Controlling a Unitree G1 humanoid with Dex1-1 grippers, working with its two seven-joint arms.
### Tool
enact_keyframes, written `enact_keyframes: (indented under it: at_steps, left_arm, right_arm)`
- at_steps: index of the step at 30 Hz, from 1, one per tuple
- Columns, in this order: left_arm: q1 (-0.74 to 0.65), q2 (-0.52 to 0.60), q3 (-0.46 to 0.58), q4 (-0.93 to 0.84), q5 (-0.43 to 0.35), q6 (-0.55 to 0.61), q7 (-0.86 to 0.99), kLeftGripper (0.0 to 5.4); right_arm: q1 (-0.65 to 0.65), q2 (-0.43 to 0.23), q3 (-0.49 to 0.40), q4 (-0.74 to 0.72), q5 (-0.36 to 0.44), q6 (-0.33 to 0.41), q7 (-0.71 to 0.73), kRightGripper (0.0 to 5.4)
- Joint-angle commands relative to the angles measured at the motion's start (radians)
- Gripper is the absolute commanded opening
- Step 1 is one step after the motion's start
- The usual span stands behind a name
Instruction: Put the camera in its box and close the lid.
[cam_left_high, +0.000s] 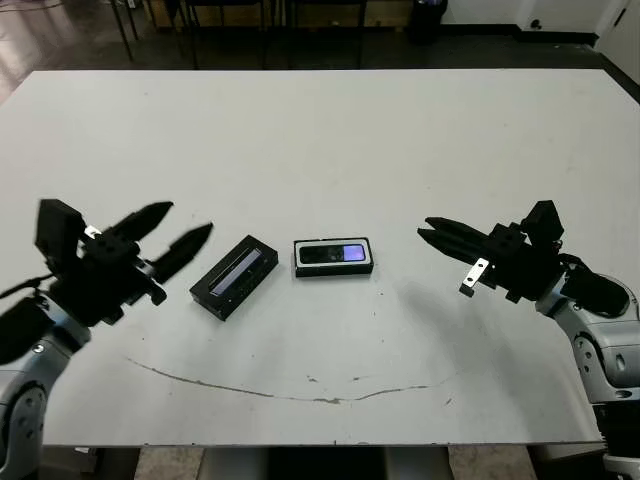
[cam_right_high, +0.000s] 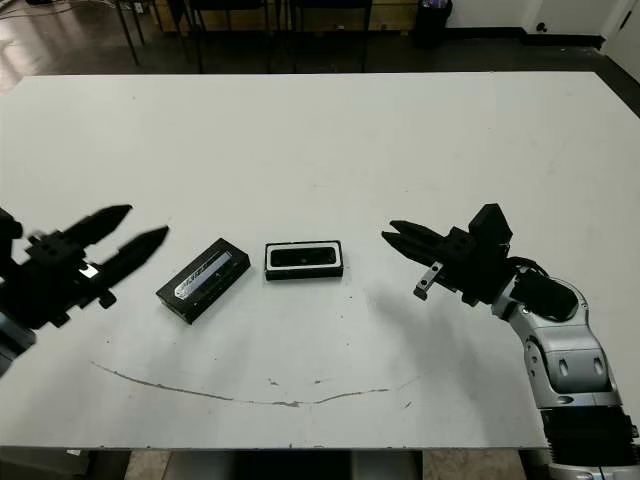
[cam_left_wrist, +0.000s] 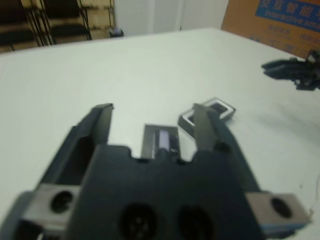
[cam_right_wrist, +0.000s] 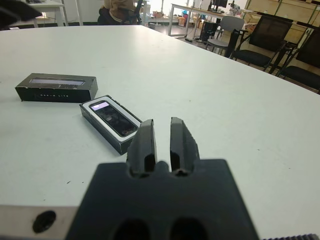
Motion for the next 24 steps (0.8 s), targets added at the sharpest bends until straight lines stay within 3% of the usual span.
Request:
enact_keyframes:
  at_steps: [1,7,24]
  left_arm:
    - [0.028,0.002,-0.042,0.015,0.011,0.022,0.036,4.13]
    - [0.039,0.014,-0.097,0.030,0.028,-0.001,0.064,5.39]
    - [0.057,0.028,-0.187,0.090,0.084,-0.018,0.076,5.39]
  right_arm:
    - [0.017,-0.012,0.003,0.000,-0.010,0.000,0.002,0.00]
    - [0.021,-0.011,0.007,-0.007,-0.012,0.006,-0.003,0.00]
    - [0.031,-0.021,-0.001,-0.024,-0.005,0.016,0.001,0.00]
